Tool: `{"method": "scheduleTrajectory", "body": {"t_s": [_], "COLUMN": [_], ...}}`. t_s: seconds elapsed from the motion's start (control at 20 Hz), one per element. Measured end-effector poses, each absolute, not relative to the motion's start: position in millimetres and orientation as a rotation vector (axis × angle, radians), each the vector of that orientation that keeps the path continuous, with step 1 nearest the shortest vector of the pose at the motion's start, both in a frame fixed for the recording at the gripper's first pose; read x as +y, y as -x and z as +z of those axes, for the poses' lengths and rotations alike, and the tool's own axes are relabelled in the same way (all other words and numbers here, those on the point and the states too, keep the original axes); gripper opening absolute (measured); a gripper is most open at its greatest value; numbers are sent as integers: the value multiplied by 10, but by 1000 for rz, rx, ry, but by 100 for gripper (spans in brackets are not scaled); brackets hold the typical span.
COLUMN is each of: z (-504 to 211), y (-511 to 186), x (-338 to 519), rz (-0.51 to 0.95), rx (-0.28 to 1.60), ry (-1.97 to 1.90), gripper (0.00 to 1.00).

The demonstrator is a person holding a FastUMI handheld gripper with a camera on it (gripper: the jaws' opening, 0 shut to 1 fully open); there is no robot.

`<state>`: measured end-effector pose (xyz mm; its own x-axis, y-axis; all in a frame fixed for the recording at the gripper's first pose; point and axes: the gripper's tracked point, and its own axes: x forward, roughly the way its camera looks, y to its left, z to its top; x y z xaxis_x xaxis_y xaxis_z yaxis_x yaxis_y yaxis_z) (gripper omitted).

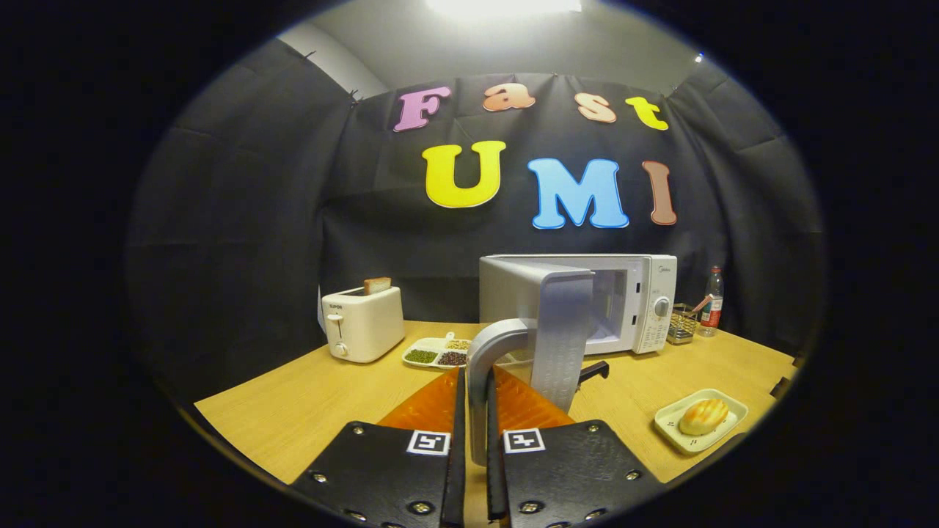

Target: Open the microwave, put the food inside, and close the microwave door.

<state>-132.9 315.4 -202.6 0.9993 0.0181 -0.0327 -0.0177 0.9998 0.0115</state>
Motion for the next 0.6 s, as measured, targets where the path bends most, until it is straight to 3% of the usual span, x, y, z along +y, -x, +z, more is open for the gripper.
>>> {"method": "scheduleTrajectory", "body": {"t_s": [0.15,0.4,0.6], "z": [-2028,-1953,-1899], "y": [1346,1546,1759], "x": [3334,3611,3462], "rz": [-30,46,224], "rx": [27,-14,-27], "ry": [5,47,45], "gripper": [12,12,12]}}
